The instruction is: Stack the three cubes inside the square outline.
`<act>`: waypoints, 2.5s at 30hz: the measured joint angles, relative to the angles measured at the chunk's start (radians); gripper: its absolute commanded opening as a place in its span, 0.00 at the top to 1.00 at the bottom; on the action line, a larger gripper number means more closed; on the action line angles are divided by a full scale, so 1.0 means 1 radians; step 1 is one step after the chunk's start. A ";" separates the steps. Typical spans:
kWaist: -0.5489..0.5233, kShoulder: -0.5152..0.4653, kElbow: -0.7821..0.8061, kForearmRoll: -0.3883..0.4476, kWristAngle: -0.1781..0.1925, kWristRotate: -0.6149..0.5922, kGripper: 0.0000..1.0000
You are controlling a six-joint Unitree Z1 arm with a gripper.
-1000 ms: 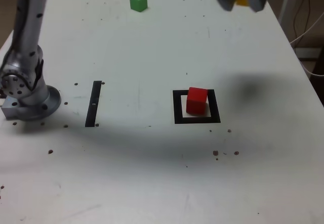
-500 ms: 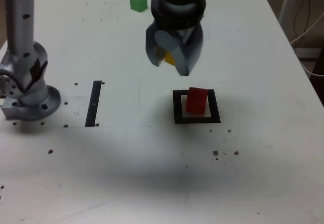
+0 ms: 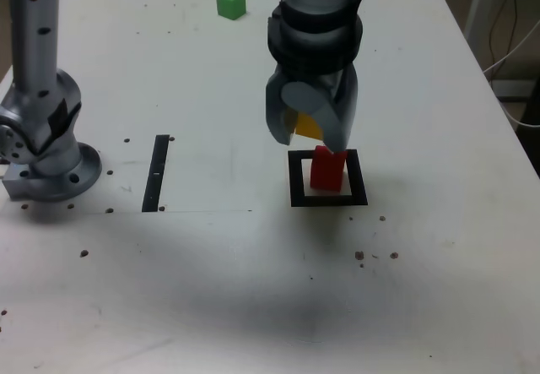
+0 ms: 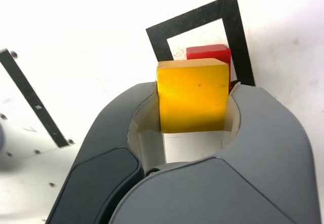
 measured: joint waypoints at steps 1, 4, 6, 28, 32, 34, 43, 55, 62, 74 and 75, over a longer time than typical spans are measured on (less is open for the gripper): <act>0.000 0.001 0.002 -0.003 -0.001 -0.019 0.72; 0.000 0.005 0.010 -0.018 -0.007 -0.052 0.72; 0.000 0.012 0.015 -0.032 -0.016 -0.062 0.72; 0.007 0.050 0.078 -0.144 -0.046 -0.078 0.71; 0.007 0.050 0.079 -0.151 -0.041 -0.078 0.70; 0.007 0.050 0.079 -0.158 -0.038 -0.078 0.69; 0.007 0.050 0.083 -0.162 -0.031 -0.076 0.45; 0.009 0.043 0.092 -0.148 -0.015 -0.072 0.03; 0.009 0.016 0.100 -0.105 -0.007 -0.072 0.01; 0.097 -0.112 0.119 0.000 0.038 0.039 0.01; 0.120 -0.124 0.127 0.004 0.038 0.068 0.01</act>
